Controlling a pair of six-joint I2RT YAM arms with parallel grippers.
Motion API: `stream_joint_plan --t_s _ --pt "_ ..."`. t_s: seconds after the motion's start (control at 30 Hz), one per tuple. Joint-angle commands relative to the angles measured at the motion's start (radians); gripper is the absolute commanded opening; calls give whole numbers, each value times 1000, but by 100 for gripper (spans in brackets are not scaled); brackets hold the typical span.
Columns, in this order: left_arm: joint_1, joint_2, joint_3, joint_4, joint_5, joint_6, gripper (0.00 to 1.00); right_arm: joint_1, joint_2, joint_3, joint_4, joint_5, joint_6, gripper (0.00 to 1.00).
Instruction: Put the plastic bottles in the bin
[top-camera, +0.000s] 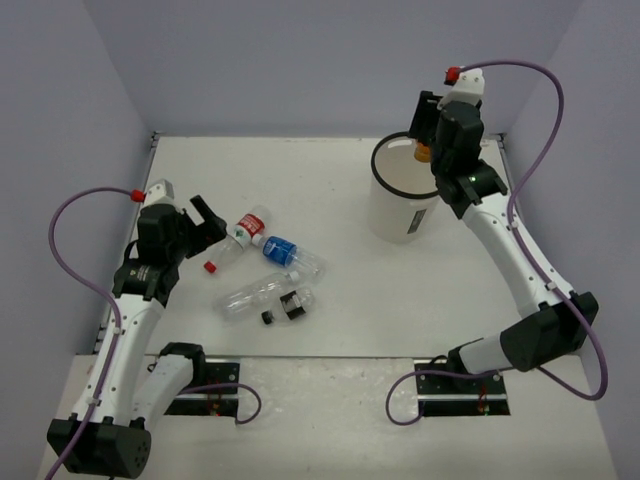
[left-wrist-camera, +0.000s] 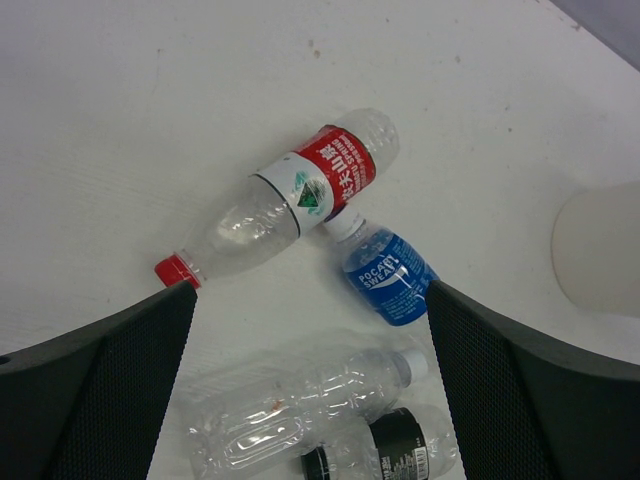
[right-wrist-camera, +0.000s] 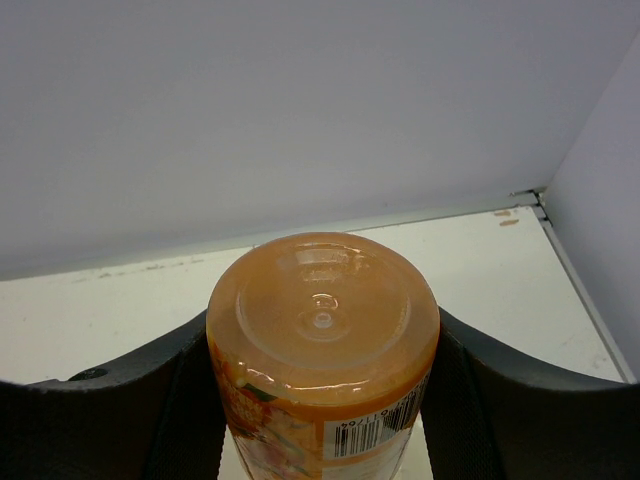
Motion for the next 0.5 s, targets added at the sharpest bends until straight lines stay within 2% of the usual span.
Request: stream_joint_plan --t_s 0.0,0.07,0.13,0.3,0.47 --pt "7 -3 1 -10 11 28 100 0 0 -19 -51 -1 82 37" --pt "7 -1 -4 0 28 31 100 0 -5 -39 -58 -5 81 46" --pt "7 0 -8 3 43 32 100 0 -9 -42 -64 0 77 66" --pt "7 5 -5 4 28 28 100 0 -27 -16 -92 38 86 98" --pt "7 8 -2 5 30 23 100 0 -64 -15 -98 -33 48 99"
